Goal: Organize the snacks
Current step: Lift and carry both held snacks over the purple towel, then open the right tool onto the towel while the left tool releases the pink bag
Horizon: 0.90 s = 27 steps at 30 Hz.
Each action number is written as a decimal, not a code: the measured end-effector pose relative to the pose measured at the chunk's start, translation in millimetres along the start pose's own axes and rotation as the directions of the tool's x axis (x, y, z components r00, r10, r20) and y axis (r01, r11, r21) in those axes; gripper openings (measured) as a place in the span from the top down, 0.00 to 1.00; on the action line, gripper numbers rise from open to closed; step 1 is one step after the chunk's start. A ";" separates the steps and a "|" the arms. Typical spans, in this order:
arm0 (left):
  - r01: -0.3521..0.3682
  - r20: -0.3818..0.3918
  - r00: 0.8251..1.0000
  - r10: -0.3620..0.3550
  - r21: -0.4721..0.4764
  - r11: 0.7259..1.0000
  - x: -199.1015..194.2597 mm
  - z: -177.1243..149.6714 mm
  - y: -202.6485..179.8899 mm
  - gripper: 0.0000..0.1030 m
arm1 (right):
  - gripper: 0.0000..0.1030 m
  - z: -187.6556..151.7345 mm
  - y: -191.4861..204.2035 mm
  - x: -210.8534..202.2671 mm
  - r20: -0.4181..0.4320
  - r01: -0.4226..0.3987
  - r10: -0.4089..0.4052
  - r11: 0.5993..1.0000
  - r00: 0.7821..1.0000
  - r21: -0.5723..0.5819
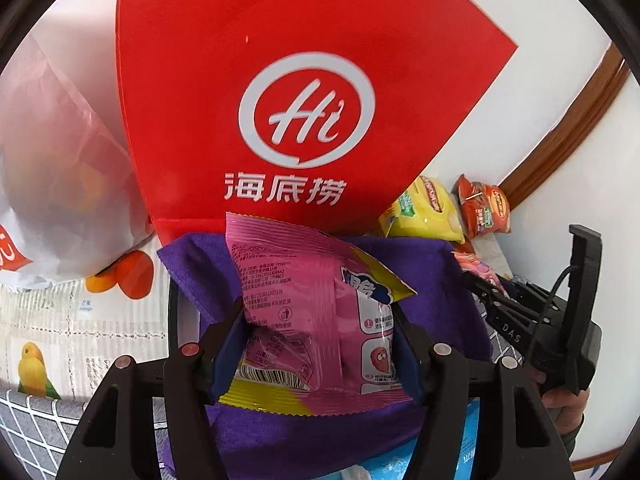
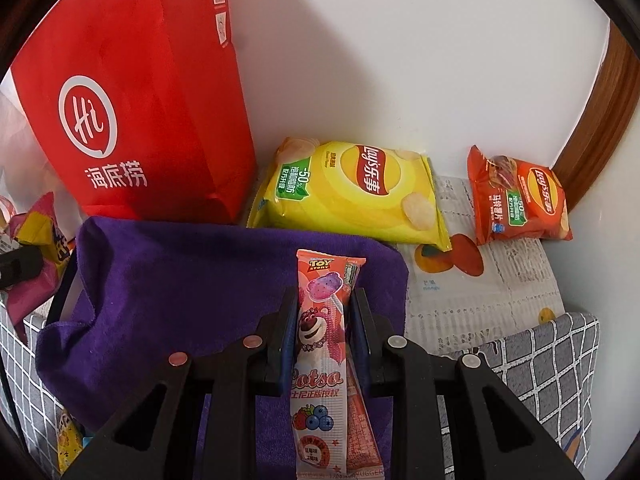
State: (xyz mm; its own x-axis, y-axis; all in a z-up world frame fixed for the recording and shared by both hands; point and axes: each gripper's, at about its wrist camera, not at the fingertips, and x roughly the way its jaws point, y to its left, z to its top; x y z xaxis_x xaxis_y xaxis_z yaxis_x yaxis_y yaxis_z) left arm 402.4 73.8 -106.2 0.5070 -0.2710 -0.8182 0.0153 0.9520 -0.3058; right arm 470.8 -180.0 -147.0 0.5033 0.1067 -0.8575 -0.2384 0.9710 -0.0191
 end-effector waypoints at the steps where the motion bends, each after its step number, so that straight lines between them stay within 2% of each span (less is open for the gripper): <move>1: -0.001 -0.009 1.000 0.001 -0.001 1.000 2.5 0.0 0.1 0.39 | 0.75 -0.4 0.0 1.3 -0.007 -0.001 0.001 1.000 1.000 -0.002; 7: -0.043 -0.060 0.997 0.045 0.026 0.999 18.2 -2.0 -7.7 0.39 | 0.75 -3.8 2.4 7.8 -0.037 -0.008 0.008 1.000 0.999 -0.010; 15: -0.090 -0.117 0.989 0.092 0.018 0.996 41.5 -3.8 -2.7 0.39 | 0.75 -7.6 12.0 18.6 -0.062 -0.029 0.028 0.999 0.998 -0.015; 27: -0.102 -0.149 0.983 0.105 0.032 0.994 47.4 -6.2 -4.3 0.39 | 0.74 -10.6 15.6 38.0 -0.119 -0.049 0.050 0.999 0.992 0.016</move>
State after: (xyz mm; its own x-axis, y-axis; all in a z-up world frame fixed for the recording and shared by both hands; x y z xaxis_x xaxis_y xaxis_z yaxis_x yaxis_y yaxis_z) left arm 421.0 56.0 -146.6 0.3718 -0.1875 -0.9092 -0.0083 0.9787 -0.2053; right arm 477.4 -163.1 -185.3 0.3879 0.1290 -0.9126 -0.2495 0.9679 0.0308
